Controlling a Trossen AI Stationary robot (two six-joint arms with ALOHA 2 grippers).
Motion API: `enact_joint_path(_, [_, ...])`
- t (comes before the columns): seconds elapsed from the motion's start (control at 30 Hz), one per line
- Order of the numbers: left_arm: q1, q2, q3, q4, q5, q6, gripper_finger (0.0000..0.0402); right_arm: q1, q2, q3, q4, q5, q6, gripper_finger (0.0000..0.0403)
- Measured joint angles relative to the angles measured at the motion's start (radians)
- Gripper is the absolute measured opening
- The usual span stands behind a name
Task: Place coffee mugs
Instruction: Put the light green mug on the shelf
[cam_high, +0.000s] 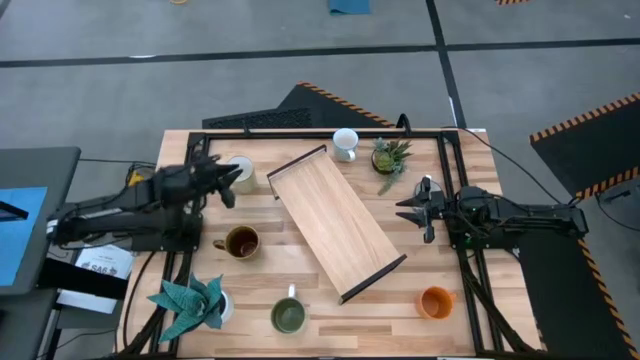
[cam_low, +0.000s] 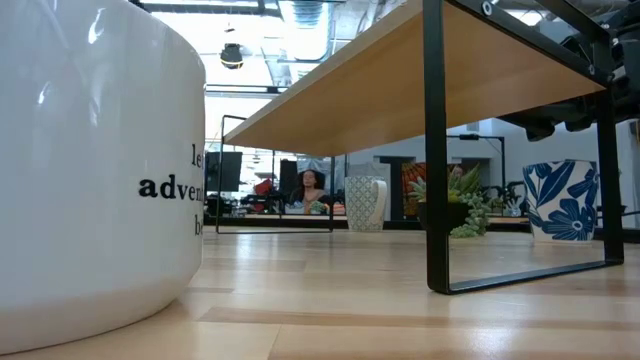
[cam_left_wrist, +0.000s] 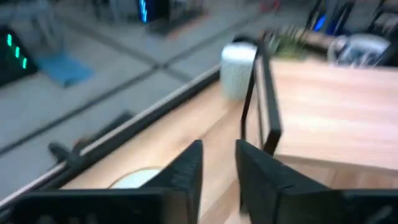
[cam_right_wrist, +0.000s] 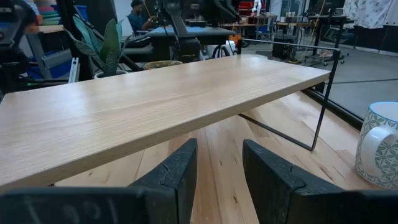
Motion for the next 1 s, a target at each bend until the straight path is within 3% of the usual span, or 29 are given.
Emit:
enact_joint_path(0.17, [0.094, 0.241, 0.206, -0.214, 0.103, -0.007, 0.0151, 0.000, 0.000, 0.000, 0.000, 0.000, 0.000, 0.0155])
enact_joint_path(0.33, [0.145, 0.406, 0.343, -0.402, 0.175, -0.022, 0.0190, 0.000, 0.000, 0.000, 0.000, 0.000, 0.000, 0.0155])
enact_joint_path(0.53, [0.186, 0.506, 0.360, -0.488, 0.239, -0.054, 0.0201, 0.000, 0.000, 0.000, 0.000, 0.000, 0.000, 0.0155])
enact_joint_path(1.0, [0.242, 0.675, 0.360, -0.502, 0.231, 0.025, 0.0201, 0.000, 0.000, 0.000, 0.000, 0.000, 0.000, 0.0155])
